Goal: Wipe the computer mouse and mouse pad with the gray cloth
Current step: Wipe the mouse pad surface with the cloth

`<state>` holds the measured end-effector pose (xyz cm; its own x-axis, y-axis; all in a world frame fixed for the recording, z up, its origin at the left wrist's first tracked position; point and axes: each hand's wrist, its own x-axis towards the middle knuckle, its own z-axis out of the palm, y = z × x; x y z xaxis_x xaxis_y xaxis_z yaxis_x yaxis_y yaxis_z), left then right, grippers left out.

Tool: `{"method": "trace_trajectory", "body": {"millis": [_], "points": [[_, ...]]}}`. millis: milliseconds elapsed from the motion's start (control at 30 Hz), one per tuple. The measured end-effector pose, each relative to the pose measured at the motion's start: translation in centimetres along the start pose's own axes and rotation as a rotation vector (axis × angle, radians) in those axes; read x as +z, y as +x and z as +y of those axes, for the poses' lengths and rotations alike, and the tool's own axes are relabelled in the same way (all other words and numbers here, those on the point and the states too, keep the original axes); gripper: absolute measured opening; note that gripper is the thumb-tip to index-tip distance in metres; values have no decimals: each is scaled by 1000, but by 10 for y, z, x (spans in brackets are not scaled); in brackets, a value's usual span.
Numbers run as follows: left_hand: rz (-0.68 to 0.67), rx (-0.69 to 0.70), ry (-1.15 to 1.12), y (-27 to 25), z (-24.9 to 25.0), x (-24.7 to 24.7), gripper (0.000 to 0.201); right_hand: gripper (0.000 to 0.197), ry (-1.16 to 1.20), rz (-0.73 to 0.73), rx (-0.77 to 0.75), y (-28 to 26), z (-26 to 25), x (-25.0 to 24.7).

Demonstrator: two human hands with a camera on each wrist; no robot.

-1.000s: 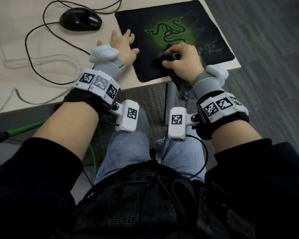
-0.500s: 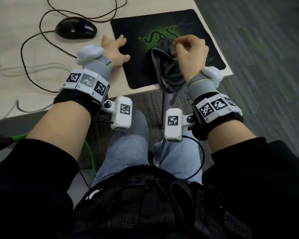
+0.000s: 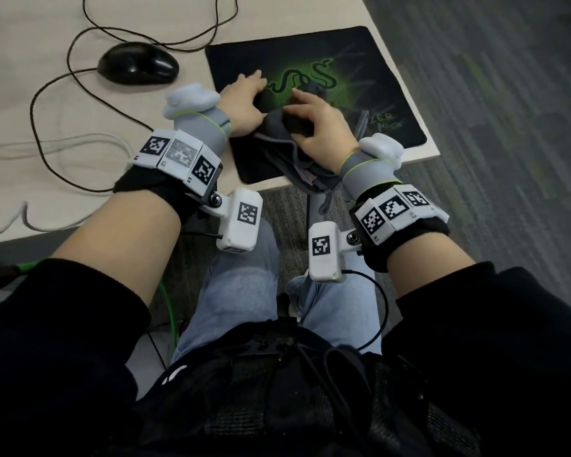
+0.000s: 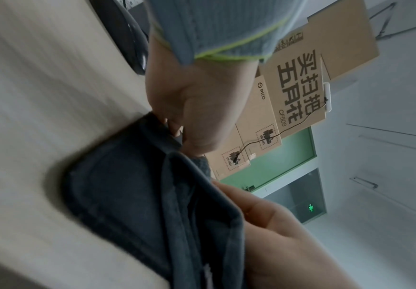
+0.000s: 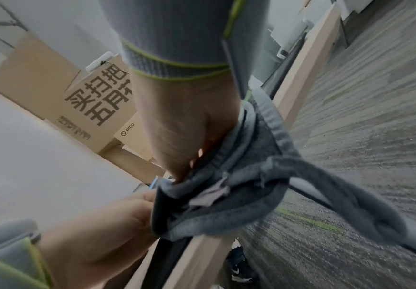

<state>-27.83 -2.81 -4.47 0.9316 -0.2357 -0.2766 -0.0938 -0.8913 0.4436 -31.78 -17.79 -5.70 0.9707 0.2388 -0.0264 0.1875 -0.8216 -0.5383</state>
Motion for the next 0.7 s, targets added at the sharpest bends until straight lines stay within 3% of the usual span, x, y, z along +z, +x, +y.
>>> {"method": "trace_trajectory", "body": {"millis": [67, 133, 333, 467, 700], "points": [[-51, -8, 46, 5, 1, 3, 62, 52, -86, -123, 4, 1, 4, 2], [-76, -16, 111, 7, 0, 6, 63, 56, -135, -139, -2, 0, 6, 5], [-112, -20, 189, 6, -4, 9, 63, 57, -350, -59, 123, 15, 23, 6], [-117, -22, 200, 6, -6, 9, 64, 55, -319, -36, 236, 31, 34, -9], [-73, -31, 196, 6, -3, 14, 62, 42, -319, 77, 154, -7, 11, 3]]}}
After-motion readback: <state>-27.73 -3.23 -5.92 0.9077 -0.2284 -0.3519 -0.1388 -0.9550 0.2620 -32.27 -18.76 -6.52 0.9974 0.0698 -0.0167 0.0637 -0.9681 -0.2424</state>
